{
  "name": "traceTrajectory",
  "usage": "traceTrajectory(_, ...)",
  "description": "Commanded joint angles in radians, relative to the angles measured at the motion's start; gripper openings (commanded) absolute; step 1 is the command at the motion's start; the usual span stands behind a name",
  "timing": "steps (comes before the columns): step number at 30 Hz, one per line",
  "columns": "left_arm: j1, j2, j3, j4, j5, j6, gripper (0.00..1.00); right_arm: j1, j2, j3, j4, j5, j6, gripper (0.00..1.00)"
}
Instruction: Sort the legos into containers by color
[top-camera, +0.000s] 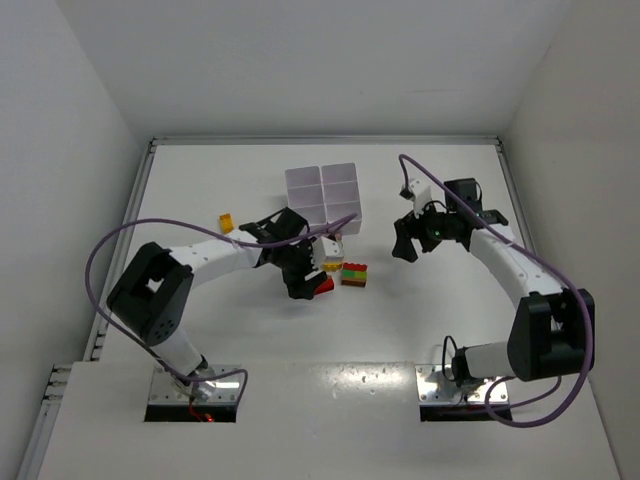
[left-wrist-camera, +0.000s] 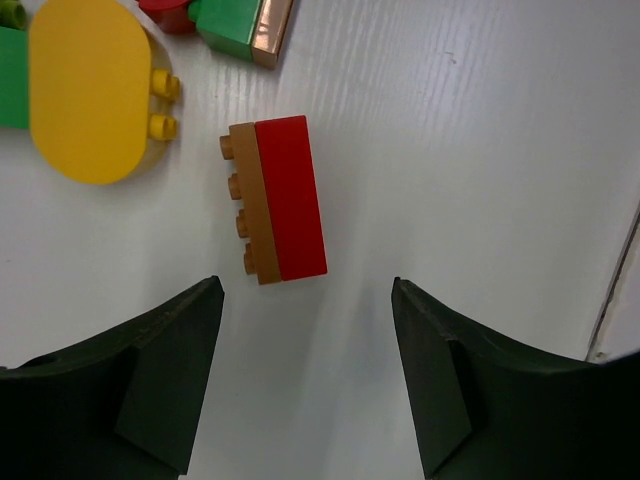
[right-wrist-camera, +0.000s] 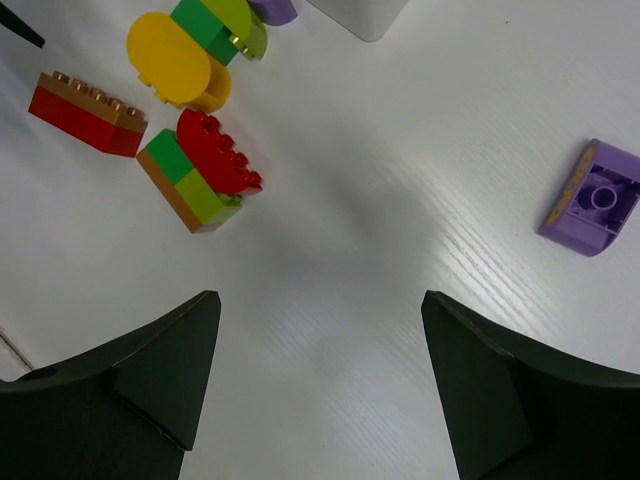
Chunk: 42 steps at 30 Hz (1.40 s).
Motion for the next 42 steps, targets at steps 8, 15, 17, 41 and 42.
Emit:
traceTrajectory(8, -0.032, 0.108, 0.051, 0.080, 0.028, -0.026, 0.61, -0.042, -0.050, -0.020, -0.003, 0.006, 0.063, 0.82)
traceTrajectory(15, -0.041, 0.159, 0.061, 0.112, 0.046, -0.059, 0.51, -0.076, -0.060, -0.038, 0.057, -0.031, 0.233, 0.82)
traceTrajectory(17, -0.041, 0.170, 0.061, 0.122, 0.037, -0.069, 0.51, -0.087, -0.051, -0.038, 0.081, -0.053, 0.265, 0.83)
traceTrajectory(41, -0.060, -0.169, 0.054, 0.453, -0.431, -0.576, 0.00, -0.074, 0.100, -0.041, 0.599, -0.488, 0.958, 0.83)
traceTrajectory(42, -0.060, -0.169, 0.068, 0.453, -0.420, -0.589, 0.00, -0.074, 0.111, -0.030, 0.618, -0.498, 0.986, 0.83)
